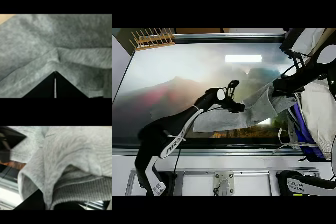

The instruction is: Fold the clothes and pants, and hang the long-sleeved shirts on hangers.

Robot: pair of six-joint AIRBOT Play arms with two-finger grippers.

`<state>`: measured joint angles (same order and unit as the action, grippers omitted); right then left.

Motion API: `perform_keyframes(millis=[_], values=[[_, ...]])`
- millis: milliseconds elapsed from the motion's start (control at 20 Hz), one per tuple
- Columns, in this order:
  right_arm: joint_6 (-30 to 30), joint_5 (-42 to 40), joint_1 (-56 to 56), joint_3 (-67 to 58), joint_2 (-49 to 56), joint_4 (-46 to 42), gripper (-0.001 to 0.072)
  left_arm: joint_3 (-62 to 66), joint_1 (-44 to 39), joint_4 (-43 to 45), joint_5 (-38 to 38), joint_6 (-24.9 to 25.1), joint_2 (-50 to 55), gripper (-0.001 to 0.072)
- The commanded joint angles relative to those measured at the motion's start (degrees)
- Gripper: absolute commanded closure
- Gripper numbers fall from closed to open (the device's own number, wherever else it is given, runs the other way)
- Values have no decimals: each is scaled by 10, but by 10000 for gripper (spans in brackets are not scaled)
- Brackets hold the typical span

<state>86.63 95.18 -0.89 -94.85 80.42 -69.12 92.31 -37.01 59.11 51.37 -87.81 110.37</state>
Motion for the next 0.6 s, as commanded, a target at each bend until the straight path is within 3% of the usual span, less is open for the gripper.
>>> perform_keyframes(millis=[0,300,550], values=[[7,9,-31,-17,0,-3,691,85,-26,-22,21,-1,74,700],[6,9,-47,-17,0,-13,692,153,-3,-18,64,-24,101,701],[6,3,-71,-17,5,-14,692,166,88,9,132,-30,64,701]])
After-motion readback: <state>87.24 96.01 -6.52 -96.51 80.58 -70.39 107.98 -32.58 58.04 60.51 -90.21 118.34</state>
